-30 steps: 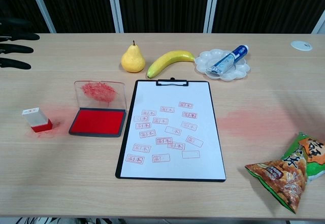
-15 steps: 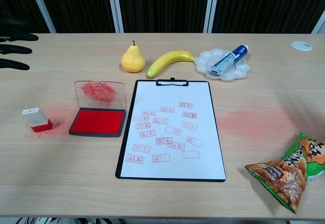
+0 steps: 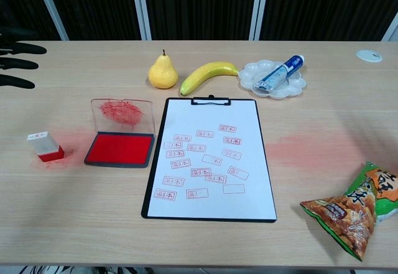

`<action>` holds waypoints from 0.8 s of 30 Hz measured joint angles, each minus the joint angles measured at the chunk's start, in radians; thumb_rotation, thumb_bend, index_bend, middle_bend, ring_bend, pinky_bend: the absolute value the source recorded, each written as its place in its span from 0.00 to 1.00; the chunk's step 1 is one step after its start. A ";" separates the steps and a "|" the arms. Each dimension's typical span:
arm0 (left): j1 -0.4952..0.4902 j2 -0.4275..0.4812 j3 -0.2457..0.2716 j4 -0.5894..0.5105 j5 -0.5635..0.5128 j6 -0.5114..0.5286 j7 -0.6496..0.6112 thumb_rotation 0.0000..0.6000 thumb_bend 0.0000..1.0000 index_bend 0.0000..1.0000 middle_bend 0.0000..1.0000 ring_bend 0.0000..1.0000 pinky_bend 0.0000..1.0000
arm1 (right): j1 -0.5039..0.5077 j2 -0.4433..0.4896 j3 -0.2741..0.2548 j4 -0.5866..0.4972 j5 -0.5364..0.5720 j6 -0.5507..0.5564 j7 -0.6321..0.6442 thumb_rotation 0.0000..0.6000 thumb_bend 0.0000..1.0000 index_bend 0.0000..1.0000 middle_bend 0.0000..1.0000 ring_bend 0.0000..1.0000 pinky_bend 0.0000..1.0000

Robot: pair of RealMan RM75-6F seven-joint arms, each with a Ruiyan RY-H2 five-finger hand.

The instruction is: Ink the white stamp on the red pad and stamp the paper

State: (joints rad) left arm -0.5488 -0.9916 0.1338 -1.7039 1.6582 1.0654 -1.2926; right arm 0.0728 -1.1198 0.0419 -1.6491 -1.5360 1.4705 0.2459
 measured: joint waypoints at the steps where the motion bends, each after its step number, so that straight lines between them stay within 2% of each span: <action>1: 0.000 0.001 -0.002 -0.001 -0.010 -0.007 0.024 1.00 0.20 0.00 0.00 0.00 0.12 | 0.000 0.000 0.000 0.000 0.000 -0.001 0.000 1.00 0.12 0.01 0.00 0.00 0.22; 5: -0.003 0.008 -0.013 -0.012 -0.076 -0.045 0.168 1.00 0.20 0.00 0.00 0.00 0.12 | 0.001 -0.001 0.001 0.001 0.003 -0.002 0.001 1.00 0.12 0.01 0.00 0.00 0.22; 8: -0.005 0.011 -0.022 -0.022 -0.138 -0.070 0.326 1.00 0.20 0.00 0.00 0.00 0.12 | 0.001 -0.001 0.001 0.001 0.003 -0.004 0.002 1.00 0.12 0.01 0.00 0.00 0.22; 12: 0.000 0.002 -0.037 -0.033 -0.245 -0.071 0.622 1.00 0.20 0.00 0.00 0.01 0.14 | 0.002 -0.001 0.002 0.001 0.006 -0.006 0.004 1.00 0.12 0.01 0.00 0.00 0.22; 17: 0.013 -0.046 -0.056 -0.038 -0.367 -0.007 1.041 1.00 0.20 0.04 0.06 0.15 0.33 | 0.002 -0.001 0.003 -0.001 0.012 -0.010 0.007 1.00 0.12 0.01 0.00 0.00 0.22; 21: 0.023 -0.109 -0.081 -0.042 -0.475 0.072 1.379 1.00 0.20 0.08 0.13 0.33 0.49 | 0.003 0.000 0.004 -0.001 0.016 -0.013 0.009 1.00 0.12 0.01 0.00 0.00 0.22; 24: 0.029 -0.164 -0.103 -0.037 -0.543 0.126 1.553 1.00 0.20 0.12 0.17 0.47 0.64 | 0.004 0.000 0.005 -0.002 0.019 -0.016 0.011 1.00 0.12 0.01 0.00 0.00 0.22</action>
State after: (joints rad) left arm -0.5199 -1.1559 0.0310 -1.7412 1.1156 1.1912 0.2608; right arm 0.0765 -1.1200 0.0465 -1.6511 -1.5171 1.4549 0.2569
